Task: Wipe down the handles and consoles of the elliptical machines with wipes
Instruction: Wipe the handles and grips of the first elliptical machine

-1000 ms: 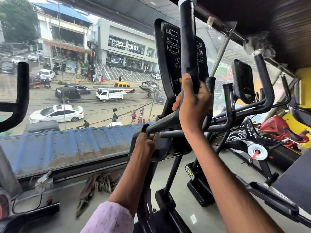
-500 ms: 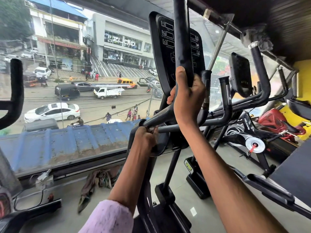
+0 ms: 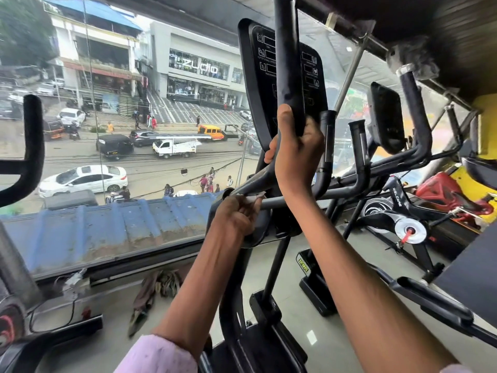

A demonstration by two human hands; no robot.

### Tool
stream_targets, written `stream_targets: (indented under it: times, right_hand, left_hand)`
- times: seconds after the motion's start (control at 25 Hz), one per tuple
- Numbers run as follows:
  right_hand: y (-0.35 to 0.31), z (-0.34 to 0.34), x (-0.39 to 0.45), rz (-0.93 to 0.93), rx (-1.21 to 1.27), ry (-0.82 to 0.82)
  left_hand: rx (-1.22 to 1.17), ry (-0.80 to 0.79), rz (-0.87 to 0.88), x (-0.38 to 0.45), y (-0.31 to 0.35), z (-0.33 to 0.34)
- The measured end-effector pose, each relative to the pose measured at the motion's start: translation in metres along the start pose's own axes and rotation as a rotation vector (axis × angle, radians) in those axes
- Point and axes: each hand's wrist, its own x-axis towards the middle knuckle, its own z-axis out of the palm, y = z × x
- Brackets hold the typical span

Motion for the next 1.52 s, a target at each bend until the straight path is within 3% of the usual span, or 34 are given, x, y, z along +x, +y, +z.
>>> stream_targets:
  times: [0.08,0.36,0.52,0.76,0.88,0.96,1.04,1.24,1.36,1.44,1.52]
  right_hand:
    - [-0.002,0.000,0.000,0.003,-0.018,-0.011]
    - [-0.010,-0.016,0.004,0.178,0.124,-0.249]
    - [-0.018,-0.019,0.004,0.240,0.135,-0.294]
    - [-0.028,-0.030,0.008,0.314,0.004,-0.402]
    - [-0.025,-0.046,0.001,0.187,-0.291,-0.392]
    - [-0.024,-0.067,-0.018,0.061,-0.366,-0.284]
    - [-0.026,-0.084,-0.040,-0.037,-0.354,-0.252]
    - [-0.025,-0.097,-0.051,-0.105,-0.211,-0.441]
    - [-0.030,-0.097,-0.036,-0.133,-0.147,-0.382]
    - [-0.040,-0.093,-0.021,-0.287,-0.256,-0.300]
    - [-0.050,-0.088,-0.004,-0.607,-0.437,-0.253]
  left_hand:
    - [0.050,0.032,0.024,-0.004,0.000,0.001]
    - [0.096,-0.193,0.022,-0.040,0.000,0.009]
    - [0.056,-0.177,0.001,-0.046,0.003,0.013]
    - [0.274,-0.244,0.186,-0.080,-0.009,0.007]
    - [0.409,-0.161,0.418,-0.086,-0.011,-0.005]
    - [0.445,-0.187,0.544,-0.090,-0.010,-0.011]
    - [0.498,-0.275,0.633,-0.098,-0.012,-0.010]
    - [0.606,-0.517,0.895,-0.108,-0.013,0.006]
    - [0.664,-0.431,1.043,-0.090,-0.006,0.005]
    - [0.719,-0.375,1.142,-0.071,0.003,0.000]
    - [0.900,-0.422,1.145,-0.043,0.011,-0.005]
